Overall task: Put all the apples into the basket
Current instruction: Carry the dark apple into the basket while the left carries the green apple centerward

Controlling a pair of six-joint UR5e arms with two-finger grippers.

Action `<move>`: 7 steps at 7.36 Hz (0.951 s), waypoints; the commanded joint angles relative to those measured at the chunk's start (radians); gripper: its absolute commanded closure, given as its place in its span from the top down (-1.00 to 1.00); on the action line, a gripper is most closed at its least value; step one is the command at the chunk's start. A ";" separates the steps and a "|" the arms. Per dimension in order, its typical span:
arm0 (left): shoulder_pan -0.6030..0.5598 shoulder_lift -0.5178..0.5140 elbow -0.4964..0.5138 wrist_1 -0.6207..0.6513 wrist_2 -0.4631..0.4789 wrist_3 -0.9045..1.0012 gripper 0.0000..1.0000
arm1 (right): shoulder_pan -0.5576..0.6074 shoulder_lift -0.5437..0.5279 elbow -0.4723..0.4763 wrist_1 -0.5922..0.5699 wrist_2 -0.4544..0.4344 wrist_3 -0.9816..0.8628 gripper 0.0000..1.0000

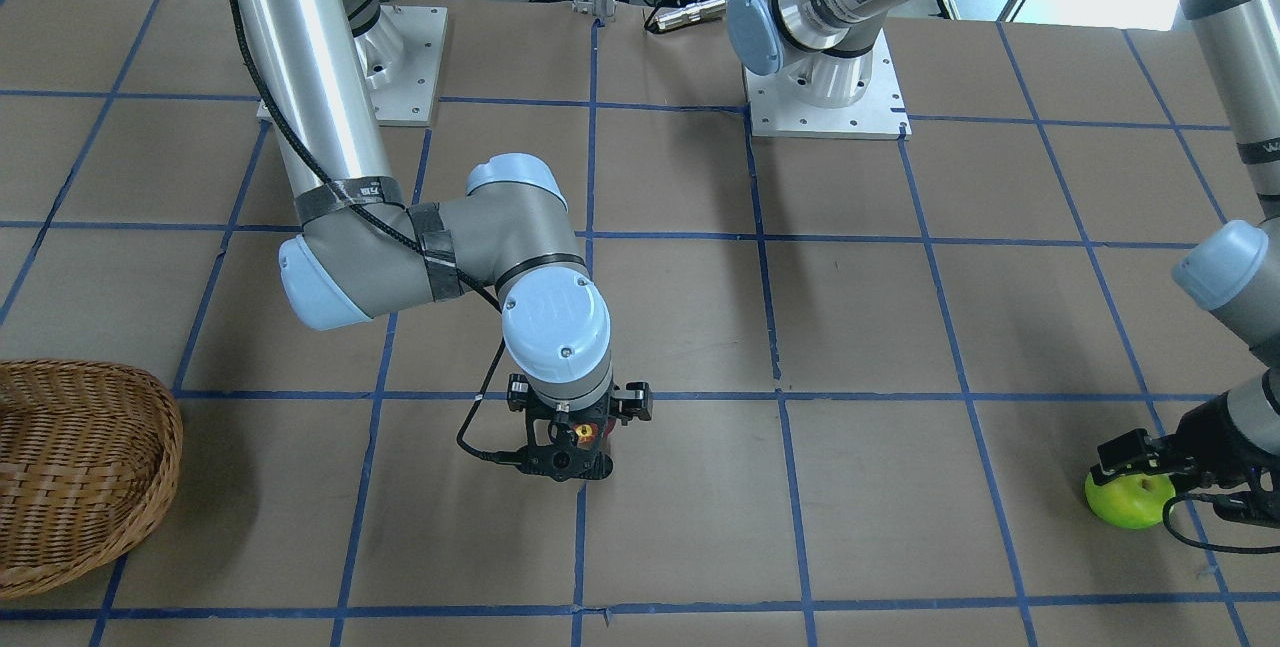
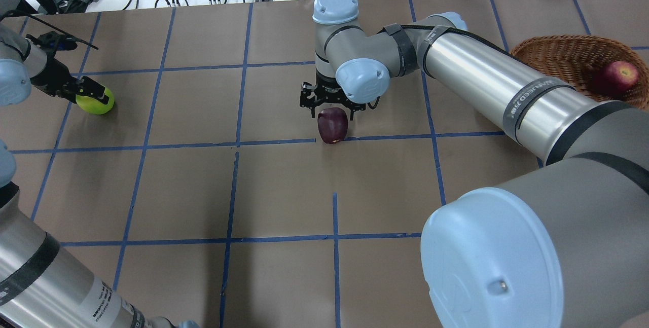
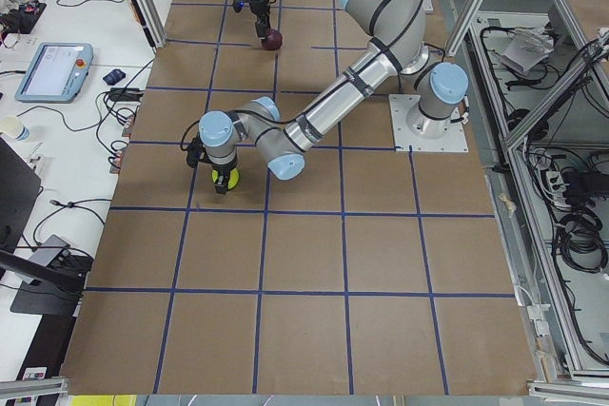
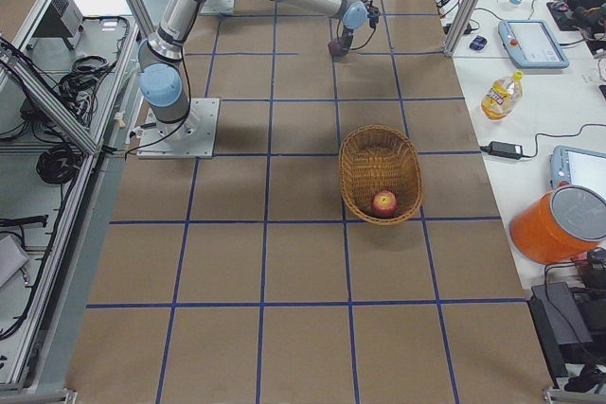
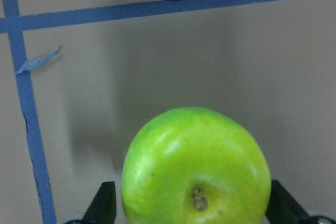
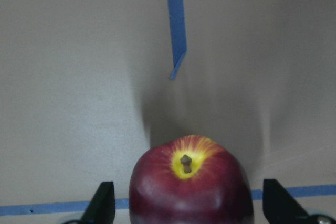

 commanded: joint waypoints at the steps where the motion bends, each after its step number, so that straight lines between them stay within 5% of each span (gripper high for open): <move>1: 0.000 -0.001 0.007 0.000 -0.001 0.004 1.00 | 0.000 0.022 0.003 -0.001 0.019 -0.005 0.88; 2: 0.000 -0.001 0.006 0.000 -0.004 0.019 0.44 | 0.000 0.024 0.003 -0.001 0.022 -0.002 0.60; 3: -0.006 0.000 0.021 -0.003 0.002 0.017 -0.52 | -0.001 0.016 0.000 0.011 0.022 -0.012 -0.72; 4: -0.020 0.013 0.030 -0.017 0.001 0.013 -0.57 | -0.003 0.012 -0.005 0.014 0.021 -0.014 -1.00; 6: -0.127 0.068 0.011 -0.062 0.004 -0.038 -0.53 | -0.059 -0.110 -0.028 0.124 0.007 -0.035 -1.00; 7: -0.188 0.107 0.024 -0.137 -0.005 -0.212 -0.53 | -0.166 -0.178 -0.049 0.253 0.004 -0.107 -1.00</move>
